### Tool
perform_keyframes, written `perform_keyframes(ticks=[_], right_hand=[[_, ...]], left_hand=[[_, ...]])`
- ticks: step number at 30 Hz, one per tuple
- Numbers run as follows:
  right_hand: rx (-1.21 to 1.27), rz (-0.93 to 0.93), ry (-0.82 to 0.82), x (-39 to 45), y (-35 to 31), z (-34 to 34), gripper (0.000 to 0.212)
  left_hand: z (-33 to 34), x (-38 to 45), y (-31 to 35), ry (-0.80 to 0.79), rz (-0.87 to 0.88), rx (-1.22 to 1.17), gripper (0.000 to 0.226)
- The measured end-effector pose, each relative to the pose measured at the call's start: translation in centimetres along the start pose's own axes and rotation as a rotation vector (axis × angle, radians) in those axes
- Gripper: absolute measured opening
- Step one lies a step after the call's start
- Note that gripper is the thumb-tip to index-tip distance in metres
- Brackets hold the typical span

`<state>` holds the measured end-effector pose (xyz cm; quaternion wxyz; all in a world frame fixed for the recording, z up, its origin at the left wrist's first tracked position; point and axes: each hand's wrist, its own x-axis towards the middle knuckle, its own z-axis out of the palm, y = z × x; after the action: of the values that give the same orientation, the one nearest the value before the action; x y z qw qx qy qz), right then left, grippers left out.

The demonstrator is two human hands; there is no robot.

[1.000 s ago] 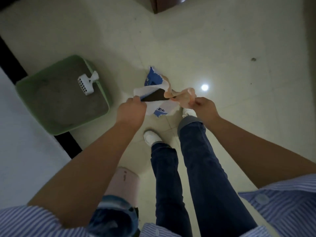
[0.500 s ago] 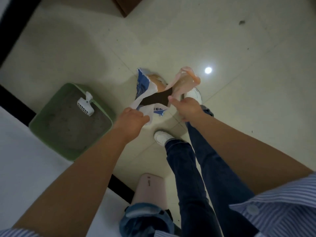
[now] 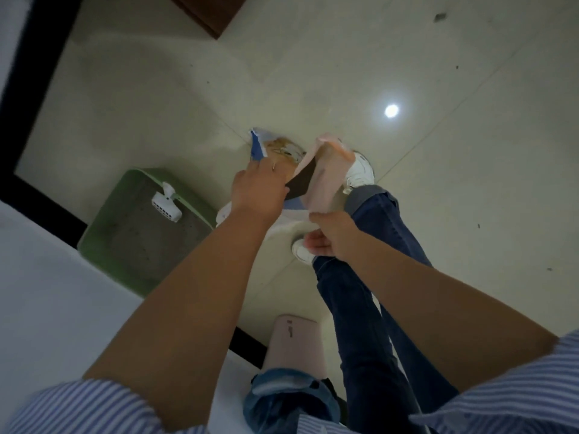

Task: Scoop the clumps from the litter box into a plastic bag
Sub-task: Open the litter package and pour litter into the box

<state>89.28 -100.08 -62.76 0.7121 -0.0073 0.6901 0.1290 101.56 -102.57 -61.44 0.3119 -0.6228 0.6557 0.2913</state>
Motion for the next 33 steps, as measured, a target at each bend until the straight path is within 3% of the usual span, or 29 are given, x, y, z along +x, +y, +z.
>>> perform_keyframes(ticks=[4,6,9,13,17,19,25,27,29,31,33], right_hand=[[0.044,-0.089,-0.019,1.2,0.1,1.2,0.018],[-0.194,-0.235,0.049,1.8,0.6,0.2,0.021],[-0.539,-0.388,0.214,2.1,1.9,-2.8,0.026],[-0.205,-0.363,0.298,1.2,2.4,-4.7,0.028],[0.237,-0.395,0.330,-1.0,-0.5,-5.1,0.032],[0.227,-0.463,0.358,-1.9,-2.8,-5.3,0.033],[-0.095,-0.523,0.302,-2.0,-5.0,-5.0,0.037],[-0.133,-0.523,0.276,-1.9,-5.4,-5.1,0.037],[-0.171,-0.527,0.264,-1.9,-5.8,-5.1,0.039],[-0.208,-0.523,0.252,-1.9,-5.8,-5.2,0.039],[-0.258,-0.512,0.251,-2.0,-5.9,-5.5,0.037]], left_hand=[[-0.1,1.8,-0.3,-0.030,-0.103,-0.070,0.032],[-0.7,2.5,-1.4,-0.069,-0.208,-0.185,0.036],[-1.7,2.3,-3.1,0.017,-0.214,-0.144,0.034],[-2.1,0.3,-5.9,0.023,-0.202,-0.054,0.030],[-1.0,-3.2,-8.1,-0.052,-0.396,-0.148,0.014],[0.5,-5.1,-7.8,-0.105,-0.470,-0.205,0.019],[3.7,-5.7,-5.6,-0.286,-0.425,-0.228,0.032],[3.2,-4.9,-4.7,-0.215,-0.362,-0.189,0.042],[2.7,-3.4,-3.5,-0.084,-0.163,-0.167,0.058],[1.8,-1.7,-1.9,-0.032,0.016,-0.308,0.057],[1.1,-0.6,-0.5,-0.114,0.088,-0.570,0.051]])
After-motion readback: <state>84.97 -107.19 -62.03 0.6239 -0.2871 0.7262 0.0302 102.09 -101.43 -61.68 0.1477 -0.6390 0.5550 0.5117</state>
